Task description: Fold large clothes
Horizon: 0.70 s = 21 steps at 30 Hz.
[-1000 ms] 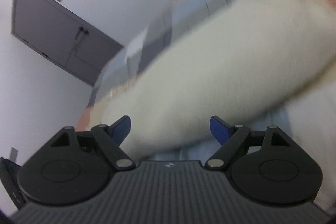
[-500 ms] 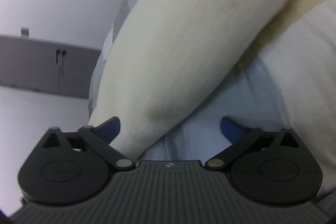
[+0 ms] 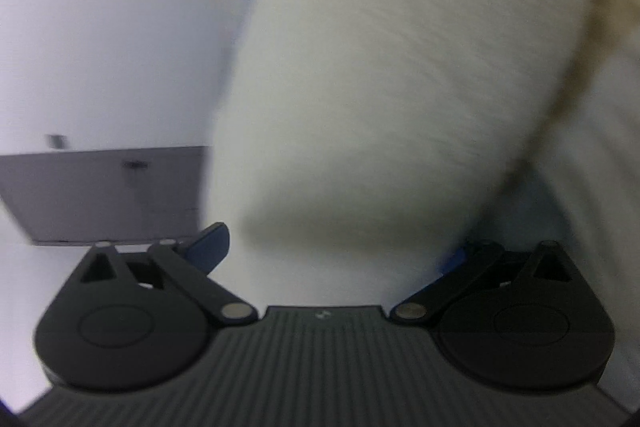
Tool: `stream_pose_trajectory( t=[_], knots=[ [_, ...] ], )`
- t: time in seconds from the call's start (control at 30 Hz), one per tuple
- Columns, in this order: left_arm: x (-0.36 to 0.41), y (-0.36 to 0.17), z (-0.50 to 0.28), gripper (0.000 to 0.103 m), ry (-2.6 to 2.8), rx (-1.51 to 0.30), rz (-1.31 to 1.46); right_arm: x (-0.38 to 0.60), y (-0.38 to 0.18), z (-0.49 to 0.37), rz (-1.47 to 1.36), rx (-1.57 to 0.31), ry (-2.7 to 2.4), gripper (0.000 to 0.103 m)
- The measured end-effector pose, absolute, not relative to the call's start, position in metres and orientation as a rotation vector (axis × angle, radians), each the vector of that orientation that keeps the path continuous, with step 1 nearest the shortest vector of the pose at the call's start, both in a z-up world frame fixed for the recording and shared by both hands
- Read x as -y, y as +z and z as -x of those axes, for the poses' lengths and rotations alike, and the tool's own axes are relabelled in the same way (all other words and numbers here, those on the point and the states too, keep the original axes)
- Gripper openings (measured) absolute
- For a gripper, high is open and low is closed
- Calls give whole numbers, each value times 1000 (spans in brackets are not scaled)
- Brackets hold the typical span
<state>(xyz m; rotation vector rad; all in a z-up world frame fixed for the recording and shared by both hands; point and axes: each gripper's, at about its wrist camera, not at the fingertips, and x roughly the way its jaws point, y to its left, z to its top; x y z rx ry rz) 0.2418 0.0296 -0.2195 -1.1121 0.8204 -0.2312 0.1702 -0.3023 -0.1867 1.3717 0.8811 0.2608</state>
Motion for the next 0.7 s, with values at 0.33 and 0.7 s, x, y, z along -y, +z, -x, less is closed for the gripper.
stream_pose_trajectory(
  t=[0.33,0.7],
  knots=[
    [-45,-252,-261,94,-174,-733,1356,311,-176,-162,-1444,-794,354,103],
    [-31,-251,-277,72,-72,-719,1299,329,-202,-163,-1458,-861,116,103]
  ],
)
